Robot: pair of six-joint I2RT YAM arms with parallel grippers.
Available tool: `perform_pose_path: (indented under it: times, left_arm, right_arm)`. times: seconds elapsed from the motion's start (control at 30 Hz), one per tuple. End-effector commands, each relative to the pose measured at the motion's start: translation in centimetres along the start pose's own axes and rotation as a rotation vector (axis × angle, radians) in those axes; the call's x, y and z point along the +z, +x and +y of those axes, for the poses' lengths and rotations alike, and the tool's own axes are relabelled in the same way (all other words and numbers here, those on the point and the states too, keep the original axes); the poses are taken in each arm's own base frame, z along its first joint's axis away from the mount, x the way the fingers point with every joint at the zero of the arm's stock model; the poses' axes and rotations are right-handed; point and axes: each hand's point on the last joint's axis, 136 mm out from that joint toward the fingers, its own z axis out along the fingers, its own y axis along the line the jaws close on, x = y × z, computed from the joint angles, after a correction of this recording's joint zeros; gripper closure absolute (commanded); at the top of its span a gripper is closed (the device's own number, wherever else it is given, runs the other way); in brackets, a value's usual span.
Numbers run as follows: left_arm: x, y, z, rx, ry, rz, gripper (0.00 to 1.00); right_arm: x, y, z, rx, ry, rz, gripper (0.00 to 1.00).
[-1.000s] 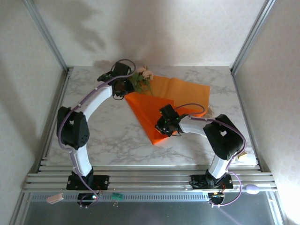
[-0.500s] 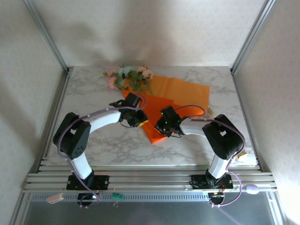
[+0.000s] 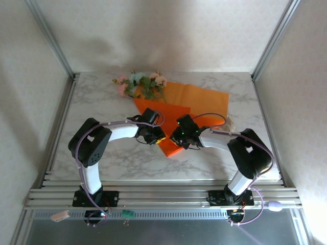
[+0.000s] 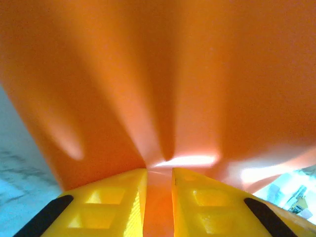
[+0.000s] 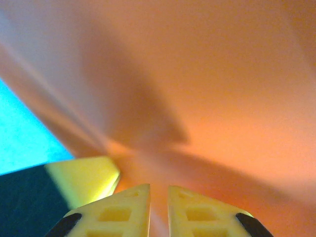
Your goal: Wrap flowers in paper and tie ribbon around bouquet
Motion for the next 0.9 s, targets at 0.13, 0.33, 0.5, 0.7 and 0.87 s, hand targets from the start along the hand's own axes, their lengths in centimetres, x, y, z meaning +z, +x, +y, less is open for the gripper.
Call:
perform_pose_path:
  times: [0.13, 0.33, 0.5, 0.7, 0.87]
  left_arm:
    - [1.5, 0.6, 2.5, 0.011, -0.081, 0.017, 0.82]
    - [1.4, 0.5, 2.0, 0.026, -0.081, 0.02, 0.82]
    - [1.5, 0.4, 1.9, 0.03, -0.083, 0.022, 0.82]
    - [1.2, 0.1, 1.3, 0.042, -0.076, 0.015, 0.82]
    - [0.6, -3.1, 1.3, 0.071, -0.103, -0.024, 0.82]
  right_arm:
    - [-2.4, 2.5, 0.5, -0.055, -0.037, 0.032, 0.83]
    - [0.0, 6.0, 1.2, -0.022, -0.099, 0.115, 0.86]
    - [1.7, 6.1, -0.2, 0.074, -0.078, 0.126, 0.9]
    - [2.2, 7.1, -7.2, 0.141, 0.155, 0.141, 0.93]
    - [1.3, 7.2, -9.9, 0.131, 0.275, 0.128, 0.94]
